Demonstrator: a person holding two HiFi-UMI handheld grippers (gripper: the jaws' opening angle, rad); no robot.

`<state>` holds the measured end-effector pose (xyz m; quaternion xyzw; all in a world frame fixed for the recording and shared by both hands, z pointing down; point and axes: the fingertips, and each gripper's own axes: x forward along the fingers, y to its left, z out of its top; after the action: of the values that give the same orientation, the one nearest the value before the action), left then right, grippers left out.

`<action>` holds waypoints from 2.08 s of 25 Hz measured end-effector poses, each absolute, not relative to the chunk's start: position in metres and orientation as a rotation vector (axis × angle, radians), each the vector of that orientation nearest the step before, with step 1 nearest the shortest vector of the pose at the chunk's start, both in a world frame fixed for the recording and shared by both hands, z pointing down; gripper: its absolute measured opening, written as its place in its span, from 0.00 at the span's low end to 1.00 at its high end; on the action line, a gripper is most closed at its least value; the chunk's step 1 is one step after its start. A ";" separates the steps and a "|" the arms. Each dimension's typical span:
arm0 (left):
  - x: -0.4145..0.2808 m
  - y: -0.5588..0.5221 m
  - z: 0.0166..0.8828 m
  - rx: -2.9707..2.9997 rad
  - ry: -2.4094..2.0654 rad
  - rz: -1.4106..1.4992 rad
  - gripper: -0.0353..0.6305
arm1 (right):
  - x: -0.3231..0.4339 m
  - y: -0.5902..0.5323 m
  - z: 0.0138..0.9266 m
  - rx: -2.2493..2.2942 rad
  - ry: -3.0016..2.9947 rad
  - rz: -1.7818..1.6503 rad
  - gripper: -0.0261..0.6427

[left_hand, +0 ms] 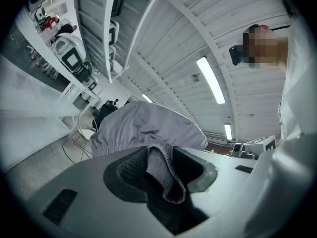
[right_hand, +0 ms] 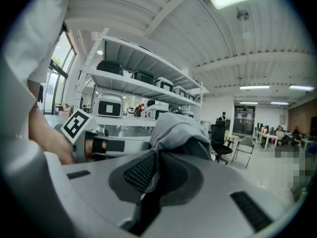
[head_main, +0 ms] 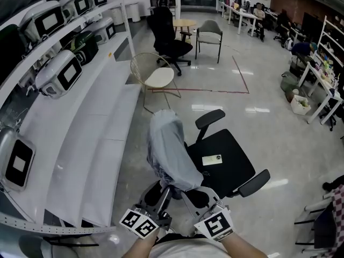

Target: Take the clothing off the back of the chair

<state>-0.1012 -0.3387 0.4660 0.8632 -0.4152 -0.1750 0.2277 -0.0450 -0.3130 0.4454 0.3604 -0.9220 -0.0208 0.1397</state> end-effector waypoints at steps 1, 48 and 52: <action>-0.101 -0.338 0.464 2.389 -1.129 -0.494 0.28 | -0.045 -0.313 0.445 1.044 -2.669 -0.066 0.09; -0.078 -0.231 0.429 2.368 -1.471 -0.626 0.13 | -0.030 -0.231 0.429 0.620 -2.889 -0.148 0.08; -0.078 -0.220 0.424 2.377 -1.472 -0.638 0.13 | -0.028 -0.223 0.427 0.625 -2.887 -0.161 0.08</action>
<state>-0.0779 -0.2201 0.4236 0.8211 -0.5086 -0.2203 0.1367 -0.0282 -0.2226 0.4265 0.2103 -0.9718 -0.0543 0.0918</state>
